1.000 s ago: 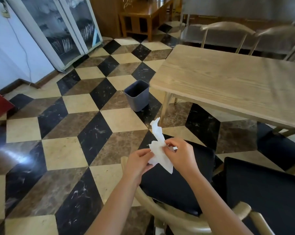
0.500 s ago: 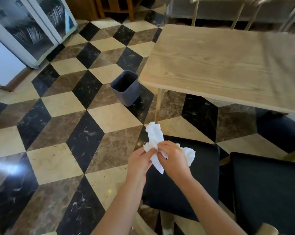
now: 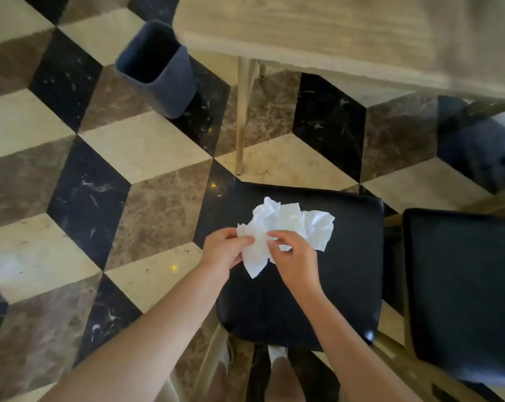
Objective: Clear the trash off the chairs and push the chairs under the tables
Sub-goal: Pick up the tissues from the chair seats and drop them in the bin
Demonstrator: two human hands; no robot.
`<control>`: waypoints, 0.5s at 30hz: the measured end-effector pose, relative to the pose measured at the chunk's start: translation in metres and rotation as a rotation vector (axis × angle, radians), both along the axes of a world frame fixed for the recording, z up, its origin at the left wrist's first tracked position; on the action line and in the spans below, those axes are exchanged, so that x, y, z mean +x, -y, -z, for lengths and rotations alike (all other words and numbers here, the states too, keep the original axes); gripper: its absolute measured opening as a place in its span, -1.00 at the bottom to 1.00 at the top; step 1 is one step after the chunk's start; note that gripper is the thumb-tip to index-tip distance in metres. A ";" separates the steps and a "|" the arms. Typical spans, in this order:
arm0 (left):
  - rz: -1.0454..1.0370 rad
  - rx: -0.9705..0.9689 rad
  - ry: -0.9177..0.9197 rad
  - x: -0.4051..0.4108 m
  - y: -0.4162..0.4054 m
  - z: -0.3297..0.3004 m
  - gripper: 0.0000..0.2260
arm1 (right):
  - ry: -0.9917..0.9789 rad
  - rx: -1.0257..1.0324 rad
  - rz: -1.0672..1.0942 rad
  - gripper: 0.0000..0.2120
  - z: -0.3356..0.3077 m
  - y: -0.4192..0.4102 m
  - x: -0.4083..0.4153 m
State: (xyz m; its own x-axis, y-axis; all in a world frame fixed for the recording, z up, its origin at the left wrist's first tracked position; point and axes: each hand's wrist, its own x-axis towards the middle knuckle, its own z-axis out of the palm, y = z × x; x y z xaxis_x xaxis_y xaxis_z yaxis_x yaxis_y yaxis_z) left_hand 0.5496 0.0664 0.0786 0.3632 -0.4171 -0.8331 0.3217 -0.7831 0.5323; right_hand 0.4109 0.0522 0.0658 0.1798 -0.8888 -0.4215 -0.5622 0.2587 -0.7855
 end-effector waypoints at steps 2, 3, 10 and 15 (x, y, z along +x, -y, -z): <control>0.011 0.009 0.015 0.016 0.002 0.014 -0.87 | -0.167 -0.079 0.046 -0.74 0.030 0.007 -0.004; 0.024 0.014 0.017 0.025 0.001 0.019 -0.87 | -0.288 -0.118 0.067 -0.67 0.044 0.011 -0.007; -0.018 0.104 0.043 0.066 -0.021 0.037 -0.83 | -0.746 -0.041 -0.308 -0.29 0.122 0.028 -0.009; -0.013 0.148 0.043 0.078 -0.030 0.045 -0.84 | -0.762 -0.043 -0.311 -0.41 0.144 0.025 -0.012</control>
State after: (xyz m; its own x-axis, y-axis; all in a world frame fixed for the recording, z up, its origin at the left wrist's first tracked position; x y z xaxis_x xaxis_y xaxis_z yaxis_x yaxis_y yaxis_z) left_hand 0.6276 0.0961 0.0337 0.4042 -0.2859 -0.8689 0.3119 -0.8499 0.4248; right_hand 0.3989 0.0272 -0.0784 0.0990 -0.8638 -0.4941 -0.9860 -0.0182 -0.1657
